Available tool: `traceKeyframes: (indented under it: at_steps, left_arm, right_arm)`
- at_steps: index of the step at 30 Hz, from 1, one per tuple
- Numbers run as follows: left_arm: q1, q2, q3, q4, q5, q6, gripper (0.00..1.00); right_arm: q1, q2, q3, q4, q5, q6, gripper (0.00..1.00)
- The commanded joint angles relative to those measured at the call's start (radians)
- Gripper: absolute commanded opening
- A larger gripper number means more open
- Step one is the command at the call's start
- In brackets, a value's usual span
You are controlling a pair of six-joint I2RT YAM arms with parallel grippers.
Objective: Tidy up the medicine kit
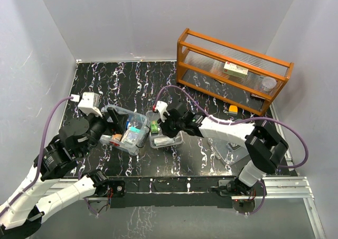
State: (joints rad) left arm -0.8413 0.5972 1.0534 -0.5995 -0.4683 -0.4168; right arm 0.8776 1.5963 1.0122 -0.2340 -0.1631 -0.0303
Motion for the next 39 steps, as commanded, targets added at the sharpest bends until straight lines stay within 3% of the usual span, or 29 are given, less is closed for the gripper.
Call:
traceKeyframes:
  at_steps: [1, 9, 18, 22, 28, 32, 39]
  left_arm:
    - [-0.002, -0.007, -0.01, 0.009, -0.012, 0.0, 0.76]
    - [-0.002, -0.011, -0.023, 0.012, -0.01, -0.004, 0.76]
    - [-0.002, -0.013, -0.022, 0.003, -0.015, -0.002, 0.76]
    - [-0.002, -0.017, -0.018, -0.004, -0.018, -0.001, 0.76]
    - [-0.002, -0.017, -0.014, -0.001, -0.015, 0.004, 0.76]
    - [-0.002, -0.016, -0.016, 0.005, -0.01, 0.006, 0.76]
    - [-0.002, 0.01, -0.036, -0.009, -0.01, -0.003, 0.77]
  right_arm:
    - [0.021, 0.002, 0.022, -0.023, -0.079, 0.003, 0.14]
    - [0.047, 0.073, 0.016, -0.042, -0.084, 0.025, 0.14]
    - [0.048, 0.191, 0.061, -0.027, 0.011, 0.135, 0.14]
    - [0.049, 0.155, 0.069, -0.023, -0.012, 0.164, 0.14]
    - [0.047, 0.006, 0.08, -0.038, -0.005, 0.209, 0.23]
    - [0.047, -0.07, 0.061, -0.044, 0.12, 0.292, 0.29]
    - [0.026, -0.146, 0.038, -0.181, 0.441, 0.498, 0.29]
